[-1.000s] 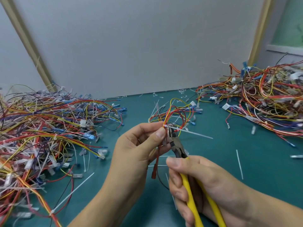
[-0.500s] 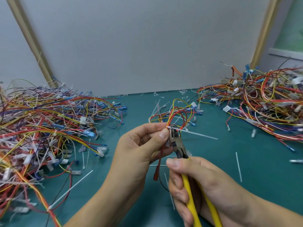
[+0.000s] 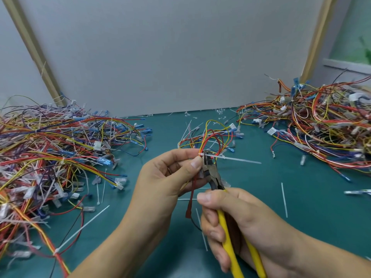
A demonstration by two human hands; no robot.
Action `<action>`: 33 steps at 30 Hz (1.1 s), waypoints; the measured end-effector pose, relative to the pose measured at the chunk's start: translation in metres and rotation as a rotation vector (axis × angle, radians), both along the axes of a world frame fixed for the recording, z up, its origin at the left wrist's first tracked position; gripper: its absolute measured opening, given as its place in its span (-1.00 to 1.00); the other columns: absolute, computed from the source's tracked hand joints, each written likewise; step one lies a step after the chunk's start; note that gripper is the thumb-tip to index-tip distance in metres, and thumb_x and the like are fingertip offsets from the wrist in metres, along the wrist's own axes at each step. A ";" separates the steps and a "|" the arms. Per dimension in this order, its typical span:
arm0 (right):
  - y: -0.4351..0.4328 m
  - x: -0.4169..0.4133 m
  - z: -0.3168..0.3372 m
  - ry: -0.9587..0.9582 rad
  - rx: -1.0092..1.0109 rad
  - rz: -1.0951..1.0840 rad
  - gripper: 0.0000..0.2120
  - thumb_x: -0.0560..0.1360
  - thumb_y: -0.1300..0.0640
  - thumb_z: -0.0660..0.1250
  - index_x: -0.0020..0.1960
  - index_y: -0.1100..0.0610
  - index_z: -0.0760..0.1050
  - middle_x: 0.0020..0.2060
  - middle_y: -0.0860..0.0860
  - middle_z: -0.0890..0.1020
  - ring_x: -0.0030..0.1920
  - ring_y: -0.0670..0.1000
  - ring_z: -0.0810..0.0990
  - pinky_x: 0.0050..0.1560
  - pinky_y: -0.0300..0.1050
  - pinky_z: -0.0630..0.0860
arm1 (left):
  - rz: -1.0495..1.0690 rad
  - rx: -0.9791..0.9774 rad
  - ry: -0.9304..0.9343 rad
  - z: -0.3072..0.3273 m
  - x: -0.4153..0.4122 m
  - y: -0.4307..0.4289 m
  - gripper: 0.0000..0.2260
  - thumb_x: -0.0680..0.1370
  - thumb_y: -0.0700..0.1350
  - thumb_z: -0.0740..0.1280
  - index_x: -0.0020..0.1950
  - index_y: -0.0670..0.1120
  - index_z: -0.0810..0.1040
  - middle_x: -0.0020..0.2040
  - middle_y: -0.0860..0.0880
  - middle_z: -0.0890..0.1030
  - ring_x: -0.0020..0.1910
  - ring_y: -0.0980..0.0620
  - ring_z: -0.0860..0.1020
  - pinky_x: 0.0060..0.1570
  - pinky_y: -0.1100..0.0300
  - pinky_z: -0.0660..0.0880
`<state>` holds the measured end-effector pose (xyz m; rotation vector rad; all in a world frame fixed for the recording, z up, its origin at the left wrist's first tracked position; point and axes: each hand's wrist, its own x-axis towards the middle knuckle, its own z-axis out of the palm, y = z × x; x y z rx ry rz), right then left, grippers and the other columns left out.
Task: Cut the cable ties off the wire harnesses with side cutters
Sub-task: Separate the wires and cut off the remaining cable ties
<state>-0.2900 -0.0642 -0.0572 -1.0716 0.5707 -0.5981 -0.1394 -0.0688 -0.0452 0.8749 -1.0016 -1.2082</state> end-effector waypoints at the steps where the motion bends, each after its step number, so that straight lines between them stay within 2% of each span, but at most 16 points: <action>1: 0.000 0.000 0.000 0.023 -0.006 -0.021 -0.70 0.45 -0.02 0.32 -0.39 0.09 0.42 -0.53 0.04 0.42 -0.63 0.01 0.46 -0.57 -0.27 0.31 | -0.005 -0.001 0.010 0.000 0.000 0.000 -0.85 0.35 -0.16 0.46 -0.11 -0.13 0.71 -0.20 -0.14 0.69 -0.28 0.04 0.67 -0.25 0.28 0.59; 3: 0.001 0.000 0.001 0.077 -0.022 -0.060 -0.69 0.42 -0.04 0.31 -0.43 0.06 0.39 -0.56 0.01 0.40 -0.66 -0.01 0.43 -0.55 -0.19 0.08 | -0.003 0.003 0.029 0.000 0.001 -0.002 -0.85 0.36 -0.18 0.44 -0.10 -0.15 0.70 -0.20 -0.13 0.71 -0.27 0.03 0.68 -0.25 0.28 0.59; 7: 0.004 0.001 0.003 0.067 -0.031 -0.122 -0.70 0.39 -0.05 0.31 -0.44 0.05 0.39 -0.56 0.00 0.39 -0.66 -0.01 0.41 -0.53 -0.12 0.04 | 0.036 0.038 0.084 0.003 0.007 -0.005 -0.82 0.41 -0.20 0.40 -0.01 -0.21 0.63 -0.17 -0.13 0.71 -0.19 -0.02 0.71 -0.24 0.26 0.60; 9: 0.002 -0.001 0.007 -0.027 0.015 -0.128 -0.72 0.39 -0.04 0.36 -0.40 0.08 0.44 -0.51 0.03 0.42 -0.61 0.02 0.46 -0.55 -0.17 0.24 | 0.047 0.052 0.127 0.005 0.009 -0.005 -0.82 0.43 -0.22 0.38 0.00 -0.23 0.62 -0.17 -0.16 0.70 -0.15 -0.06 0.71 -0.23 0.24 0.61; 11: -0.003 -0.004 0.012 -0.152 0.076 -0.138 -0.77 0.42 0.00 0.41 -0.30 0.12 0.53 -0.41 0.08 0.52 -0.47 0.09 0.58 -0.39 -0.11 0.56 | 0.042 0.062 0.167 0.006 0.010 -0.005 -0.82 0.43 -0.22 0.37 0.00 -0.23 0.60 -0.17 -0.17 0.69 -0.14 -0.07 0.71 -0.23 0.23 0.62; 12: -0.006 -0.006 0.014 -0.202 0.088 -0.165 -0.81 0.45 0.05 0.44 -0.25 0.14 0.57 -0.35 0.10 0.56 -0.39 0.13 0.63 -0.28 -0.04 0.63 | 0.029 0.066 0.182 0.007 0.011 -0.005 -0.83 0.43 -0.23 0.36 0.00 -0.23 0.60 -0.17 -0.17 0.69 -0.13 -0.08 0.71 -0.23 0.23 0.62; 14: -0.014 -0.010 0.018 -0.258 0.096 -0.270 -0.86 0.43 0.08 0.43 -0.17 0.16 0.63 -0.28 0.14 0.61 -0.28 0.18 0.69 -0.16 0.05 0.68 | -0.014 0.073 0.199 0.008 0.013 -0.005 -0.84 0.43 -0.23 0.35 -0.01 -0.22 0.58 -0.17 -0.17 0.68 -0.11 -0.10 0.71 -0.23 0.22 0.62; 16: -0.021 -0.014 0.020 -0.251 0.084 -0.392 -0.83 0.40 0.07 0.41 -0.11 0.17 0.66 -0.27 0.16 0.64 -0.23 0.21 0.71 -0.19 0.03 0.68 | -0.079 0.059 0.170 0.007 0.013 -0.004 -0.87 0.43 -0.27 0.38 -0.03 -0.22 0.56 -0.15 -0.21 0.67 -0.07 -0.16 0.71 -0.19 0.18 0.63; 19: -0.029 -0.018 0.019 -0.124 0.031 -0.505 -0.74 0.42 0.02 0.41 -0.02 0.20 0.66 -0.26 0.14 0.64 -0.25 0.21 0.70 -0.27 -0.01 0.65 | -0.151 -0.023 -0.052 0.003 0.010 -0.001 -0.91 0.42 -0.27 0.40 -0.12 -0.12 0.60 -0.14 -0.26 0.66 -0.05 -0.19 0.69 -0.09 0.13 0.62; 23: -0.029 -0.020 0.014 0.012 0.014 -0.498 -0.64 0.42 -0.09 0.42 -0.01 0.20 0.66 -0.26 0.13 0.66 -0.31 0.16 0.68 -0.31 -0.04 0.63 | -0.253 -0.186 -0.453 -0.002 0.010 0.001 -0.91 0.42 -0.24 0.42 -0.21 -0.07 0.57 -0.28 -0.14 0.62 -0.25 0.00 0.60 -0.15 0.25 0.50; 24: -0.029 -0.020 0.012 0.035 0.007 -0.498 -0.64 0.41 -0.08 0.44 -0.02 0.21 0.66 -0.28 0.12 0.66 -0.33 0.14 0.67 -0.32 -0.06 0.62 | -0.295 -0.218 -0.576 -0.003 0.012 0.001 -0.90 0.44 -0.24 0.42 -0.20 -0.06 0.55 -0.31 -0.11 0.61 -0.26 -0.03 0.57 -0.14 0.22 0.49; 26: -0.027 -0.019 0.009 0.077 -0.029 -0.512 -0.77 0.43 0.04 0.46 -0.08 0.21 0.63 -0.29 0.10 0.63 -0.35 0.11 0.66 -0.31 -0.06 0.62 | -0.362 -0.245 -0.751 -0.002 0.016 0.002 -0.93 0.46 -0.21 0.40 -0.17 -0.08 0.53 -0.28 -0.11 0.63 -0.19 -0.09 0.58 -0.03 0.19 0.51; 27: -0.027 -0.018 0.007 0.099 -0.056 -0.517 -0.86 0.44 0.11 0.46 -0.11 0.20 0.62 -0.29 0.10 0.62 -0.34 0.12 0.65 -0.30 -0.06 0.62 | -0.388 -0.234 -0.764 0.000 0.017 0.001 -0.96 0.46 -0.15 0.38 -0.17 -0.10 0.54 -0.26 -0.13 0.64 -0.17 -0.07 0.60 -0.01 0.22 0.50; 29: -0.025 -0.017 0.005 0.136 -0.117 -0.524 -0.93 0.47 0.21 0.44 -0.12 0.21 0.59 -0.30 0.11 0.62 -0.31 0.16 0.67 -0.31 -0.07 0.62 | -0.354 -0.147 -0.618 0.003 0.018 -0.004 -0.83 0.43 -0.03 0.34 -0.20 -0.13 0.60 -0.24 -0.17 0.67 -0.17 -0.03 0.63 -0.04 0.21 0.52; 31: -0.021 -0.014 0.004 0.163 -0.211 -0.535 -0.95 0.48 0.25 0.43 -0.12 0.23 0.59 -0.33 0.11 0.64 -0.32 0.17 0.69 -0.33 -0.10 0.63 | -0.179 0.061 -0.446 0.004 0.020 -0.012 -0.76 0.37 0.06 0.40 -0.23 -0.12 0.65 -0.27 -0.17 0.68 -0.23 -0.05 0.65 -0.20 0.16 0.55; 33: -0.016 -0.011 0.003 0.169 -0.337 -0.526 -0.97 0.48 0.27 0.43 -0.13 0.22 0.59 -0.34 0.11 0.64 -0.33 0.16 0.69 -0.32 -0.12 0.63 | -0.112 0.295 -0.392 0.002 0.019 -0.016 -0.66 0.39 0.13 0.44 -0.16 -0.17 0.64 -0.27 -0.17 0.68 -0.29 -0.05 0.66 -0.34 0.17 0.57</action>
